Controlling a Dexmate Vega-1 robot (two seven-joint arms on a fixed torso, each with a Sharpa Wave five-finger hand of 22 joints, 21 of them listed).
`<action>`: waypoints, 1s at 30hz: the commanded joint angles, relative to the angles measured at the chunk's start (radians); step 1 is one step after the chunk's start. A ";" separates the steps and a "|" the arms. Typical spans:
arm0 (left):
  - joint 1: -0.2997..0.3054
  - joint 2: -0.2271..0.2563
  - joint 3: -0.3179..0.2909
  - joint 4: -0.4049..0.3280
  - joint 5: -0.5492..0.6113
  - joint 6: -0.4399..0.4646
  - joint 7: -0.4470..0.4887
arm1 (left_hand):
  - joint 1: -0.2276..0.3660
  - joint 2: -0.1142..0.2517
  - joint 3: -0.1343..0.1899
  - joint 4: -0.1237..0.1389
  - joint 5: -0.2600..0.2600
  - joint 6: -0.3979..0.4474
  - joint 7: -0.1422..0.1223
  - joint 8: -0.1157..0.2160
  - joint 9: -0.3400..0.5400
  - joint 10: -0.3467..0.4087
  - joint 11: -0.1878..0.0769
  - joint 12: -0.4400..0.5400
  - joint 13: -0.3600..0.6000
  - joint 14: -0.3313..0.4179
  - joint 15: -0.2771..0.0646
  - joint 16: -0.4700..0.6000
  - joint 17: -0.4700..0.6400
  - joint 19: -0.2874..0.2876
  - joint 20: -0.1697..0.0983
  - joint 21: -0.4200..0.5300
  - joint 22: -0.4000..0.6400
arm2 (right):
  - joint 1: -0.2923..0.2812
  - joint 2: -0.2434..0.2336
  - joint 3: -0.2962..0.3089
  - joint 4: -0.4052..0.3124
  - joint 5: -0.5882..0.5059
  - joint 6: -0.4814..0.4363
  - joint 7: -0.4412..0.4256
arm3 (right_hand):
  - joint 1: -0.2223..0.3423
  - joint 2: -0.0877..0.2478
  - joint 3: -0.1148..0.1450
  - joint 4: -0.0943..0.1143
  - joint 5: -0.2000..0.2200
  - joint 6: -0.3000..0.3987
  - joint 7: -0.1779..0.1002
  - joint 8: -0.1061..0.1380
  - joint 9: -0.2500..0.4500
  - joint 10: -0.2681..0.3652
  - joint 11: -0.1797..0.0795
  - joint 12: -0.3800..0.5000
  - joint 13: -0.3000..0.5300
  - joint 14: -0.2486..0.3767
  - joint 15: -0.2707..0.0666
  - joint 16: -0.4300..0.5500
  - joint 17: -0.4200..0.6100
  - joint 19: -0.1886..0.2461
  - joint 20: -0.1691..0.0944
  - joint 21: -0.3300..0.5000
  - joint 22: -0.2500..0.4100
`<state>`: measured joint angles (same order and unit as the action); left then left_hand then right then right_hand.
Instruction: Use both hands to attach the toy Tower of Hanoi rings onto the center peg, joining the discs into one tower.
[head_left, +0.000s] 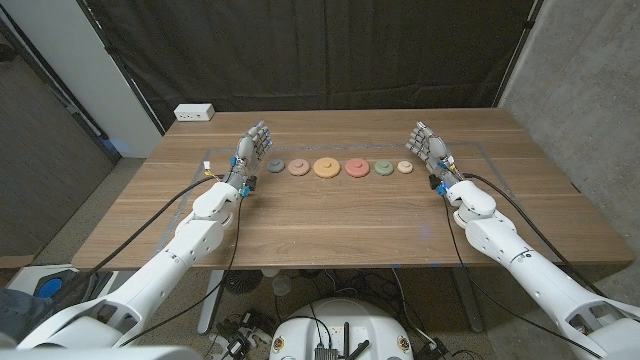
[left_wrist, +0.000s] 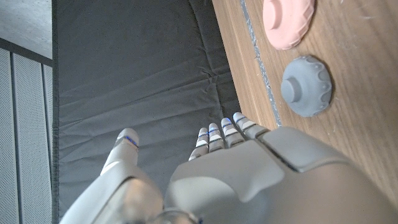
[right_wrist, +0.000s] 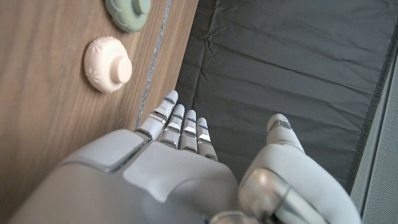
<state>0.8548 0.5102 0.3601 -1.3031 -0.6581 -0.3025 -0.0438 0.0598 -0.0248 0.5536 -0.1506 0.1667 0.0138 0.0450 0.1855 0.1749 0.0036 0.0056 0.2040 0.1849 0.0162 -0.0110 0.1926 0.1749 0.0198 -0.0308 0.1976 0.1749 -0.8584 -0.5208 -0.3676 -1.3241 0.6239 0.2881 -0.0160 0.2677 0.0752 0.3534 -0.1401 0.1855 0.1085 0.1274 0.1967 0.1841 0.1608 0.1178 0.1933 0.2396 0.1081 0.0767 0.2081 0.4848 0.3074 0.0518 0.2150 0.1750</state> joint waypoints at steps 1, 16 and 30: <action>0.028 0.010 -0.016 -0.018 -0.026 -0.039 -0.028 | 0.011 0.001 0.005 -0.002 0.005 0.005 0.008 0.008 0.002 0.002 0.007 0.006 0.005 0.008 -0.003 0.004 0.005 0.007 -0.048 0.003 0.002 | -0.058 -0.028 0.007 -0.090 -0.030 -0.003 -0.050 | 0.006 0.001 0.008 -0.001 0.007 0.011 0.021 0.005 0.004 0.011 -0.002 0.007 0.000 0.015 -0.001 0.008 0.001 0.009 0.001 0.005 0.003; 0.062 0.032 -0.039 -0.062 -0.023 -0.060 -0.007 | 0.016 0.008 0.007 -0.003 0.005 0.043 0.000 0.015 0.002 0.044 -0.004 0.018 0.005 0.049 -0.013 0.012 0.005 0.029 -0.030 0.009 0.002 | -0.043 -0.017 -0.006 -0.089 -0.061 0.029 -0.049 | 0.010 0.005 0.009 -0.004 0.008 0.019 0.019 0.006 0.004 0.021 -0.001 0.009 -0.011 0.024 0.003 0.011 -0.004 0.021 0.007 0.005 0.003; 0.052 0.039 -0.031 -0.070 0.004 -0.034 0.026 | 0.024 0.019 0.012 -0.004 0.005 0.085 -0.036 0.015 0.003 0.092 -0.016 0.025 0.005 0.129 -0.019 0.025 0.005 0.086 0.034 0.023 0.004 | -0.038 -0.019 -0.008 -0.089 -0.070 0.025 -0.052 | 0.018 0.015 0.013 -0.007 0.013 0.043 -0.051 0.011 0.008 0.041 -0.023 0.016 -0.020 0.074 0.020 0.030 -0.009 0.057 0.042 0.011 0.005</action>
<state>0.9108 0.5423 0.3253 -1.3657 -0.6736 -0.3540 -0.0384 0.0743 -0.0103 0.5576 -0.1547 0.1665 0.0911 0.0179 0.1970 0.1746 0.0804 -0.0074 0.2195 0.1886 0.1198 -0.0298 0.2085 0.1747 0.0886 -0.0049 0.2147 0.1748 -0.9018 -0.5408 -0.3720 -1.4147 0.5614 0.3111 -0.0686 0.2781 0.0858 0.3573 -0.1441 0.1931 0.1479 0.0912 0.2043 0.1888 0.1929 0.1001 0.2003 0.2182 0.1656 0.0968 0.2294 0.4740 0.3524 0.0895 0.2187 0.1748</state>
